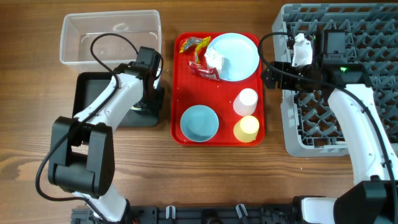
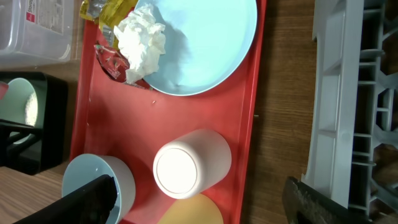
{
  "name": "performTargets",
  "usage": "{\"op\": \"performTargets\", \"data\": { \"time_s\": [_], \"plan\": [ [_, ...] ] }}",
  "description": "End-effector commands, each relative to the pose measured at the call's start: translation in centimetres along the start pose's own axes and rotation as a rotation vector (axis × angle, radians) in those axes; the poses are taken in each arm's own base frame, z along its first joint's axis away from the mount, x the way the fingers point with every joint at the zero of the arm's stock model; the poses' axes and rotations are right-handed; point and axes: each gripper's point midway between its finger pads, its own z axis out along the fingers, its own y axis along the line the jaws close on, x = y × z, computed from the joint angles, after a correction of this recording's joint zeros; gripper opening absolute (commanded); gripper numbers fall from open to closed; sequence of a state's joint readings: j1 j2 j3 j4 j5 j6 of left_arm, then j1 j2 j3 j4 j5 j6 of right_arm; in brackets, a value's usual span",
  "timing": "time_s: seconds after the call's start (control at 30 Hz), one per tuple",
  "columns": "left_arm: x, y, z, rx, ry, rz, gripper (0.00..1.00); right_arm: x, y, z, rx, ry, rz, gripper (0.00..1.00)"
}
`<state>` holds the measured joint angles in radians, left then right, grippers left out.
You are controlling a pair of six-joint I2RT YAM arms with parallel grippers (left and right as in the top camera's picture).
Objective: Sort waste into correct bins and load items into the dishwasher rack
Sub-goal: 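Tilt the bowl with the left gripper to pour rice onto the black tray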
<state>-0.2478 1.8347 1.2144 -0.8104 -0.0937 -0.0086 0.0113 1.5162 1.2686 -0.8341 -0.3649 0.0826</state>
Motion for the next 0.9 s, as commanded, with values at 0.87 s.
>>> {"op": "performTargets", "data": {
  "time_s": [0.87],
  "plan": [
    [-0.8, 0.3, -0.4, -0.023, 0.008, -0.13, 0.04, -0.6, -0.2, -0.7, 0.03, -0.026, -0.014, 0.88]
  ]
}}
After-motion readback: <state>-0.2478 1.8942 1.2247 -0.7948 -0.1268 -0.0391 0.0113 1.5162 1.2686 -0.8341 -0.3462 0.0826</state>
